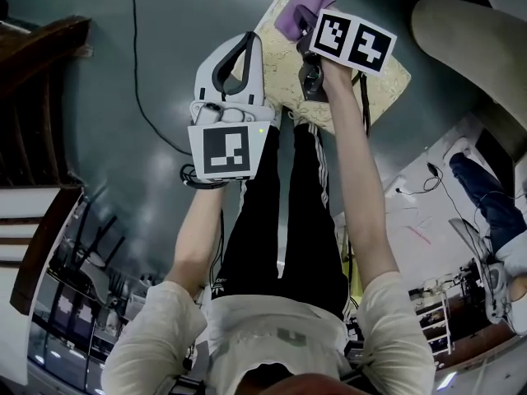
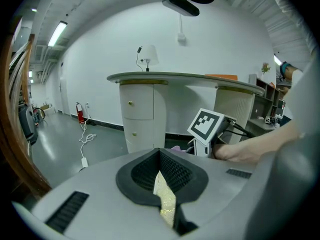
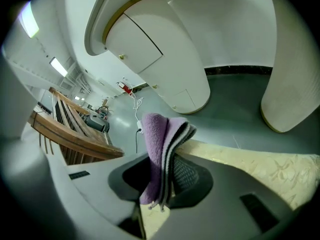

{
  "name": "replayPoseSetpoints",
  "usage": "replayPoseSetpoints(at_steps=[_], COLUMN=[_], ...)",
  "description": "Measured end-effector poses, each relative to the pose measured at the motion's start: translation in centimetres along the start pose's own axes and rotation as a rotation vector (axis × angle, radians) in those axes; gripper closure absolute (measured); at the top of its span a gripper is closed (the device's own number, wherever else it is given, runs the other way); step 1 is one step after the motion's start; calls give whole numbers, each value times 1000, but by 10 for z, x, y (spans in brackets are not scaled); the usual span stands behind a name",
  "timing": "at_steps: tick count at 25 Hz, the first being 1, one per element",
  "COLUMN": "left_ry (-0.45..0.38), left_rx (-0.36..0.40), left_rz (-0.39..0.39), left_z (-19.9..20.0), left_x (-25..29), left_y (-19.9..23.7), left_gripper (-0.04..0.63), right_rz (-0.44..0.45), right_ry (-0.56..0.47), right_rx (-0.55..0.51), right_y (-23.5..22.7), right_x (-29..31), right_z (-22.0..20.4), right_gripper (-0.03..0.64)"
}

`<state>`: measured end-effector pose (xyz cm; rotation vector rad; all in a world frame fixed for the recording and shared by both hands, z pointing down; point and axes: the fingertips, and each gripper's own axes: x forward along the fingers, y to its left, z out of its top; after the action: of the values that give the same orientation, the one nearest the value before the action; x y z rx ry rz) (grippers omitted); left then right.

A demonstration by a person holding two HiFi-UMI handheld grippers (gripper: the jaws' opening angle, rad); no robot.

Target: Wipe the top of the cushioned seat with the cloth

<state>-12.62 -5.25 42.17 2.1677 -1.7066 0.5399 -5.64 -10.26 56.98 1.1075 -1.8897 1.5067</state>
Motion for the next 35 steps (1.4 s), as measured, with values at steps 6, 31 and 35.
replayPoseSetpoints(at_steps=[6, 31, 35], left_ry=[12, 64, 43], left_rx=[10, 106, 97], left_rz=[-19, -149, -154], left_z=[0, 1, 3], left_x=[5, 29, 33], left_y=[-10, -62, -68], left_gripper=[603, 603, 603], right_rz=[-30, -322, -339], right_ry=[13, 0, 17], right_rx=[41, 41, 2], right_y=[-40, -209, -214], right_x=[-33, -176, -178], right_z=[-14, -70, -73], right_gripper=[526, 526, 526])
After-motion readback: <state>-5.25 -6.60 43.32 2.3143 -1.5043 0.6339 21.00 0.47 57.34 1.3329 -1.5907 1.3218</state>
